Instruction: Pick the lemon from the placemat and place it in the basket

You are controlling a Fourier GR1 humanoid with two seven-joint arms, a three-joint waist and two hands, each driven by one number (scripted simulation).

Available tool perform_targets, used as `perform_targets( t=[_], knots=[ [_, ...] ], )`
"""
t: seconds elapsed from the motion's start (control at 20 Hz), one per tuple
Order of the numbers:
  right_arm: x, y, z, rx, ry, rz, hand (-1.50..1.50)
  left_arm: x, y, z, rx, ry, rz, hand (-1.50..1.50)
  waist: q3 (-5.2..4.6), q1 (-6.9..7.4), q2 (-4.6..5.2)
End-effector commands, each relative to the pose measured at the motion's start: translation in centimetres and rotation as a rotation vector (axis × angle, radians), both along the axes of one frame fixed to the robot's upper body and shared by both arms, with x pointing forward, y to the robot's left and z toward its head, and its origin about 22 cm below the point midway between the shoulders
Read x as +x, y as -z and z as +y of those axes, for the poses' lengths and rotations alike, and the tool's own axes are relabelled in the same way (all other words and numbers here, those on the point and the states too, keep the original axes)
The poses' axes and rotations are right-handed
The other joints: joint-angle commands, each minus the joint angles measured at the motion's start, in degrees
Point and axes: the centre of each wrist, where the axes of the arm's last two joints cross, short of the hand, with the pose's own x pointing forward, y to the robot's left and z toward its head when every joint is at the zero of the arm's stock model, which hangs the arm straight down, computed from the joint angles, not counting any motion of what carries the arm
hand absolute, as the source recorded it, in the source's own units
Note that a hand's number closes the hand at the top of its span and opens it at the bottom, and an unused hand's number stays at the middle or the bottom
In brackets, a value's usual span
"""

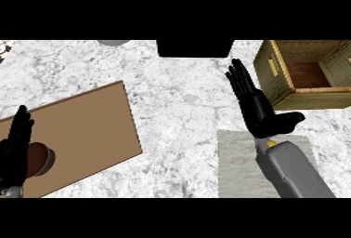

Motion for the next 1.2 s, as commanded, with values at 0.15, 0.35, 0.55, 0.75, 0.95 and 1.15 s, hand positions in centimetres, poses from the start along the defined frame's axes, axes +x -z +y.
perform_targets(
  t=[0.15,0.35,0.55,0.75,0.95,1.15],
  knots=[
    [1.4,-4.6,-3.3,0.040,-0.222,-0.076,1.50,-1.3,4.9,-2.4,-0.205,0.073,0.263,0.00,1.44,-0.61,-0.74],
    [-0.8,-3.6,-0.6,-0.059,-0.555,-0.162,1.50,-3.3,6.4,-3.8,-0.282,0.152,0.420,0.00,1.48,-0.48,-0.75],
    [-2.3,-2.9,1.4,-0.163,-0.470,-0.184,-1.50,-2.9,5.9,-3.8,-0.314,0.174,0.451,0.00,1.39,-1.03,-1.26],
    [-3.4,-4.1,0.5,-0.393,-0.363,-0.179,-1.50,-3.0,6.1,-2.9,-0.317,0.144,0.423,0.00,1.10,-2.57,-1.77],
    [-1.3,-8.3,-5.3,-0.808,-0.136,-0.262,-1.50,-3.1,5.0,-2.0,-0.305,0.117,0.457,0.00,0.99,-3.84,-2.28],
    [-1.5,-14.6,-7.5,-1.020,-0.062,-0.295,-1.50,-4.2,5.6,-2.3,-0.311,0.131,0.470,0.00,0.93,-3.84,-2.52]
  ],
)
